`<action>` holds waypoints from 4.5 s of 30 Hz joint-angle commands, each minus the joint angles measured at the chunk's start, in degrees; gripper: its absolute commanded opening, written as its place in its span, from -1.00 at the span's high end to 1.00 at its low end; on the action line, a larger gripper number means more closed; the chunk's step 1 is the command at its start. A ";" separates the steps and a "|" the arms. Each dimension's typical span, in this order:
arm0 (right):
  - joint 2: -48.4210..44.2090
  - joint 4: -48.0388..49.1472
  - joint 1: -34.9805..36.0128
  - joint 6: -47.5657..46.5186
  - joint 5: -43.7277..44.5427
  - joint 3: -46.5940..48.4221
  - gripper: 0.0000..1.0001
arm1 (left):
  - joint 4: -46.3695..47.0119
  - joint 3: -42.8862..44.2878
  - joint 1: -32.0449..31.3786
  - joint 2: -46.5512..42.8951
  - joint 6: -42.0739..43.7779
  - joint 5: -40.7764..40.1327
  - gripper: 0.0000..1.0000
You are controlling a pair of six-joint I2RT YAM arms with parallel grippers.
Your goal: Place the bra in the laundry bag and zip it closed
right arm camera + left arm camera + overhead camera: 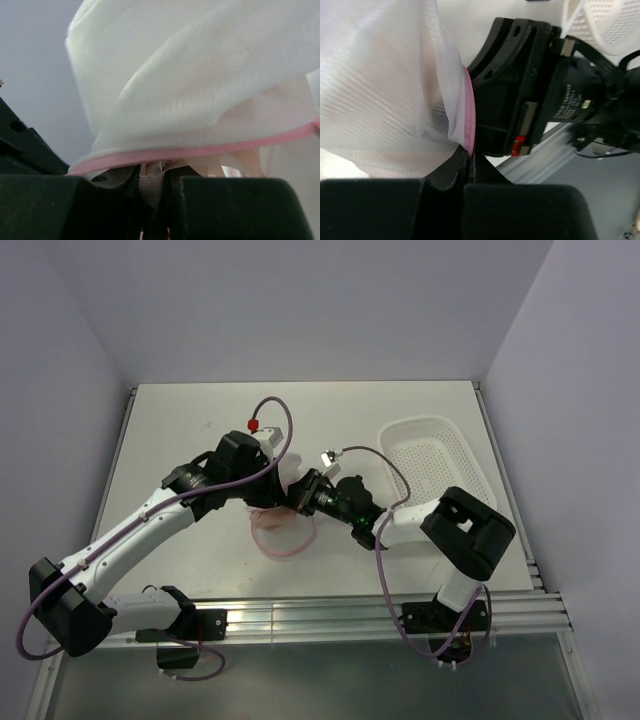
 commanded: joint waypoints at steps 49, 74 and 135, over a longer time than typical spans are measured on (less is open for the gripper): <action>-12.25 -72.86 11.23 -19.01 70.42 28.03 1.00 | 61.25 -13.49 4.73 -12.71 -48.82 44.76 1.00; -8.73 -98.36 14.92 -26.03 54.00 21.44 1.00 | 40.70 -42.06 1.15 -17.91 -33.54 22.97 0.99; -28.85 -97.93 14.05 -35.16 43.71 23.47 -0.03 | 47.02 -39.77 -8.88 -9.64 -39.70 10.75 0.87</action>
